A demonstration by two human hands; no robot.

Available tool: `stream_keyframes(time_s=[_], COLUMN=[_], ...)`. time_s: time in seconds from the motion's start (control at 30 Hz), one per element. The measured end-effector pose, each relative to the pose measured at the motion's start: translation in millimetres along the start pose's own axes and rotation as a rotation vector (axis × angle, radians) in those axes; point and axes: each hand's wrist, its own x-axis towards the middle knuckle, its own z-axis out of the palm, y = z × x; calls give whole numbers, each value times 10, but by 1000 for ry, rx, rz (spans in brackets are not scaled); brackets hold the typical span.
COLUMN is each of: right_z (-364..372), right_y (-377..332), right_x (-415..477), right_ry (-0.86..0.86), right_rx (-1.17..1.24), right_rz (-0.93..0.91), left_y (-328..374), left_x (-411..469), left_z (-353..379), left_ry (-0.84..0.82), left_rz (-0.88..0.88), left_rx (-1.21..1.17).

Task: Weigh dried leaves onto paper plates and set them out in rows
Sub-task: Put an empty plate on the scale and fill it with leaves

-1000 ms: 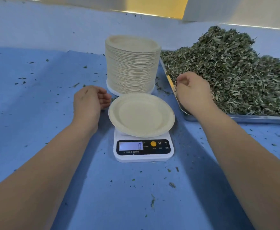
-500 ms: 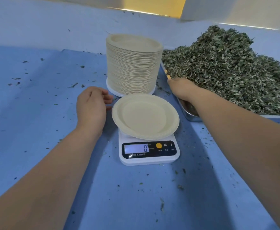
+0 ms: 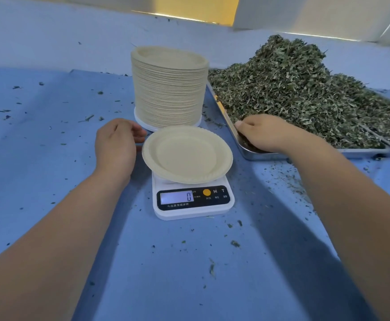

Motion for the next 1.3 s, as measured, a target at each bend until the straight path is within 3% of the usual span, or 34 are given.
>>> stream_keyframes(time_s=[0.13,0.3,0.4,0.6,1.03,1.3], right_z=[55,267,298,233,149,160], right_y=[48,73,85,21,67,70], right_x=[-76,-67,-84,-53,5,-7], right_ry=[268,44,133,142,497,472], right_rx=[-34,-94,-73,-3,68,99], right_rz=[-8,56,12,-26,-7,-2], left_y=[27,58,59,55,32,31], left_x=[-70,-150,-190,-228,-184,-189], left_z=[-12,19,47,49,33,36], left_ry=[-9,-22,-11,1,-7,-11], left_rz=[15,-19,-14,27,0,9], left_rx=[12,72,102,140,120,121])
